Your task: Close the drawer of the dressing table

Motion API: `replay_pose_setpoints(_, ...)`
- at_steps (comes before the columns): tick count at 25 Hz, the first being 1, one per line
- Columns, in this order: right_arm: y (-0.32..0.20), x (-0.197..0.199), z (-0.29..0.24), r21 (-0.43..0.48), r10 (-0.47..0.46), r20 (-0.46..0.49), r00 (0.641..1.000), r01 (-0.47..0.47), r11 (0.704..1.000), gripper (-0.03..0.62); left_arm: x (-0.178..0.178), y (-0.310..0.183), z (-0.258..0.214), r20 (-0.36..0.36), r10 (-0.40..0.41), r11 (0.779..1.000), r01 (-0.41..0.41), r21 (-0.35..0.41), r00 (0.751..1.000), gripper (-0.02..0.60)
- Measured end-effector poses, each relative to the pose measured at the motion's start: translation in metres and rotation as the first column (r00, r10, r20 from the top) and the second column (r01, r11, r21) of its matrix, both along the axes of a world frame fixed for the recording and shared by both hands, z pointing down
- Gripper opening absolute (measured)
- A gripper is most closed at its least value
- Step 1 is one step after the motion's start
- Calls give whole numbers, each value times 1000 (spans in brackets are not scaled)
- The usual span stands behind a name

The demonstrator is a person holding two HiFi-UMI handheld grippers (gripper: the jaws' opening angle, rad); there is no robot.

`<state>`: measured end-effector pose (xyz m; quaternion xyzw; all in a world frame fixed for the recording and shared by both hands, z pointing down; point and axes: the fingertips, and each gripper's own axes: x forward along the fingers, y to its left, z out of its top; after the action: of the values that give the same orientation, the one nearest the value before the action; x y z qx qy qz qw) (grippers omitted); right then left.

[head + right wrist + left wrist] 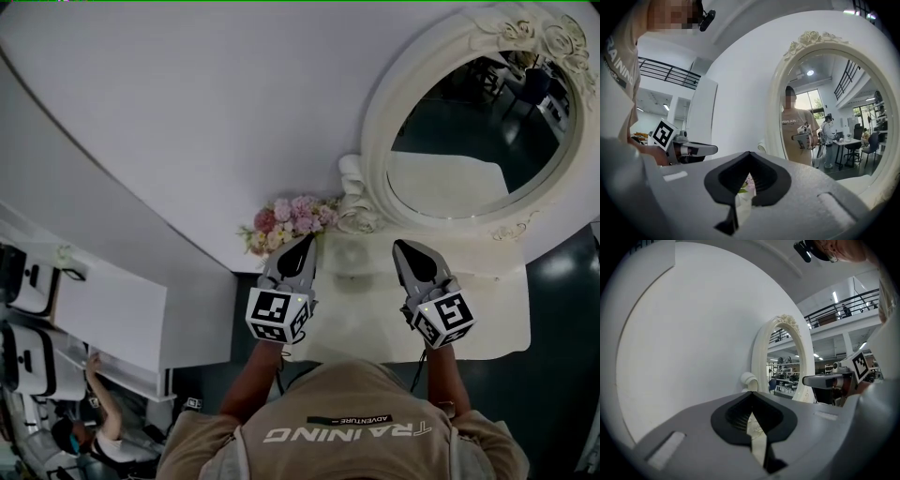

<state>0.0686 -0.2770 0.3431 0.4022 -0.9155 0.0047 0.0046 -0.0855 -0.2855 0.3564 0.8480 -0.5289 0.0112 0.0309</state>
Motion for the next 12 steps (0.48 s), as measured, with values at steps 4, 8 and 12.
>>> replay_pose_setpoints(4,-1,3,0,1,9,8,1000,-9,1000,2,1,2,2,6,-1,1000,1,-11,1000,17)
replay_pose_setpoints(8,-2,6,3,-1,16,6,1000,-16,1000,2,-2,5,0,13,-9,1000,9,-7,1000,17)
replay_pose_setpoints(12,2,6,6,-9,5,11,1000,-5,1000,2,-4,10,4,10,-22,1000,22,-15,1000,17)
